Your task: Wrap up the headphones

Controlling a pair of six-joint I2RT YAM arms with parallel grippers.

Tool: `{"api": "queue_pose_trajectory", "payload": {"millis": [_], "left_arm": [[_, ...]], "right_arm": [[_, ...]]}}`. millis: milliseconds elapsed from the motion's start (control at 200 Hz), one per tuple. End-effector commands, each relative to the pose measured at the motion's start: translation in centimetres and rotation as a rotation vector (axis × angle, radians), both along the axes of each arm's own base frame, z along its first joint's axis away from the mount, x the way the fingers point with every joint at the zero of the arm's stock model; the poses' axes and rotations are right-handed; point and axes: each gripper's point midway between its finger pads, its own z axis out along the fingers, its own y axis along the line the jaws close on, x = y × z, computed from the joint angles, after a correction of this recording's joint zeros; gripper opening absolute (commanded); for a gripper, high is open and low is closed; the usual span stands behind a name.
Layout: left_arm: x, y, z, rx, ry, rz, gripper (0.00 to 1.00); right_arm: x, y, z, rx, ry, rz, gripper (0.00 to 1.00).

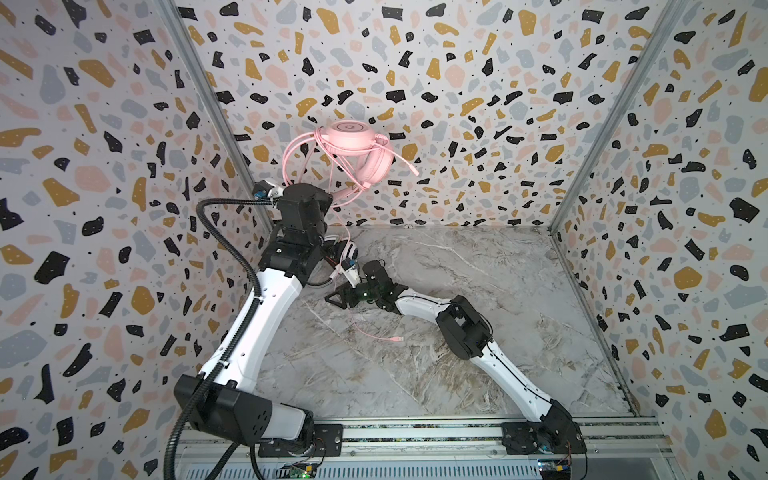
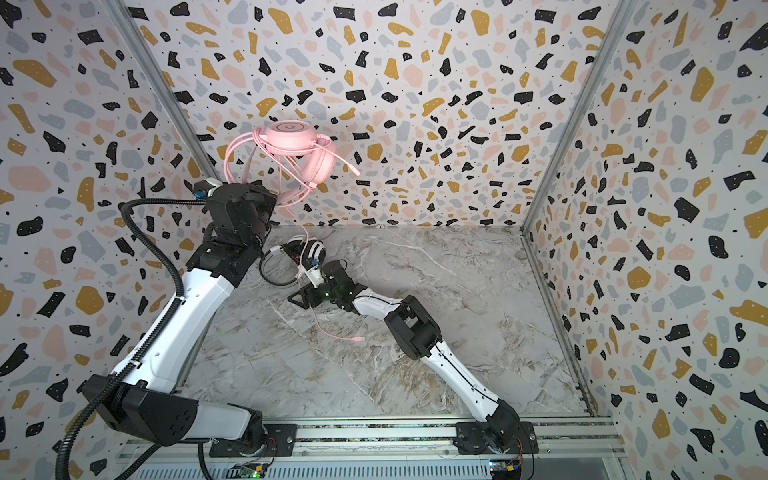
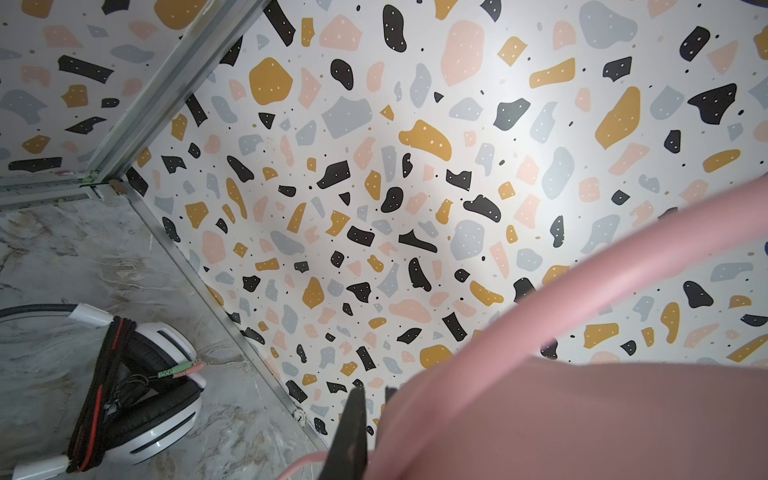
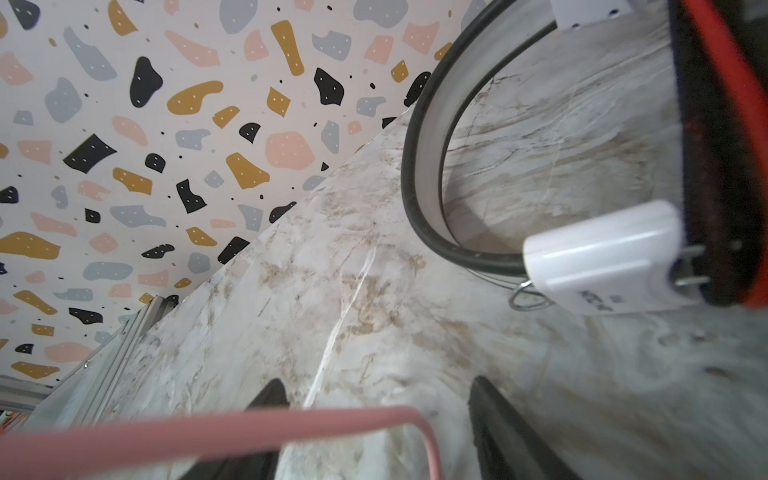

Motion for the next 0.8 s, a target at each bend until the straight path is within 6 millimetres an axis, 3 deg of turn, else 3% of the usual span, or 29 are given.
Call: {"api": "queue_pose_trajectory", "payload": {"millis": [0,90,190,350,616,791], "left_arm": [[-1.4,0.3,6.0,-0.064,-0.185,-0.007,0.00],[-1.3,0.1,5.7,-0.062,-0.178,-0.013,0.00],[-1.5,0.3,5.5,-0.062,-0.178,-0.004,0.00],[-2.0,1.0,5.3,-0.039,-0.170,0.025,0.00],[-1.4,0.7,3.1,-0.055,-0.145,0.020,0.00],[-1.3,1.1,2.4,-0.035,-0.130,0.042,0.00]], "right_arm": [[-1.5,1.5,2.0,0.065,0.025,0.026,0.62],[-2.1,1.6,2.2,0.081,0.034,0.038,0.53],[-2.6,1.2,2.5,0.091,0.037,0.051,0.29],[-3.2,-1.8,3.2,0.112,0.028,0.018,0.00],[-3.0,-8.0,6.4,0.221,0.062,-0.028,0.00],[-4.6,-11.9,7.6,0.200,0.046,-0.056,0.00]]}}
